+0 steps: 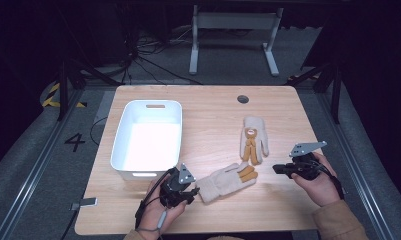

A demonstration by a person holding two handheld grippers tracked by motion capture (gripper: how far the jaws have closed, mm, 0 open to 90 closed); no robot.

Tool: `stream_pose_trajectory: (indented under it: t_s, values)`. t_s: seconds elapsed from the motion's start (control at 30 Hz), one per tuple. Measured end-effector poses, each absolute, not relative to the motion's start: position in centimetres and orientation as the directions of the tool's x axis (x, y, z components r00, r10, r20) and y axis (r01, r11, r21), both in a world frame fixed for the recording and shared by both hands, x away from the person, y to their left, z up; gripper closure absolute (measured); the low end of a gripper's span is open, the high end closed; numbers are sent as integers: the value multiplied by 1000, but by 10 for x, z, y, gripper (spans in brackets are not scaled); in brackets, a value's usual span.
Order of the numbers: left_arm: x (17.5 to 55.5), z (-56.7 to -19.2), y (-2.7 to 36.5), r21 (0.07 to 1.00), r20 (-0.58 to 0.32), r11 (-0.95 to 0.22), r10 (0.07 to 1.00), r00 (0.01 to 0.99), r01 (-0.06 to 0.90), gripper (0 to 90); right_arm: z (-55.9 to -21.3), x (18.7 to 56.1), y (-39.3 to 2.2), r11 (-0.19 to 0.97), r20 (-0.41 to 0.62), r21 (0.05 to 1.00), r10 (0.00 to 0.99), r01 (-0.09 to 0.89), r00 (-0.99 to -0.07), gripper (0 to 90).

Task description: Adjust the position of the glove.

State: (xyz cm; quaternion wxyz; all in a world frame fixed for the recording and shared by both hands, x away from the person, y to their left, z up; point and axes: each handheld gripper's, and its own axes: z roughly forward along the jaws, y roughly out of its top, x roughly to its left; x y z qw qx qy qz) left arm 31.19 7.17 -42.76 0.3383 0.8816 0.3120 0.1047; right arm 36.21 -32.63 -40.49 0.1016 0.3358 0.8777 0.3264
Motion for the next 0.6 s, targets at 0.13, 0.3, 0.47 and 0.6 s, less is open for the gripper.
stream_pose_trajectory:
  t_s: [0.13, 0.3, 0.47, 0.6]
  values:
    - [311, -423, 75, 682, -32, -553, 631, 775, 479, 606, -404, 362, -322, 563, 51, 648, 640, 513, -766, 898]
    - [311, -421, 77, 684, -45, -556, 615, 788, 473, 655, -402, 366, -309, 579, 69, 651, 598, 491, -798, 899]
    - [312, -422, 78, 682, -72, -560, 589, 805, 471, 674, -400, 372, -292, 607, 72, 649, 552, 459, -831, 899]
    - [312, -422, 79, 686, -80, -552, 589, 804, 473, 694, -395, 383, -270, 636, 67, 634, 521, 439, -851, 899]
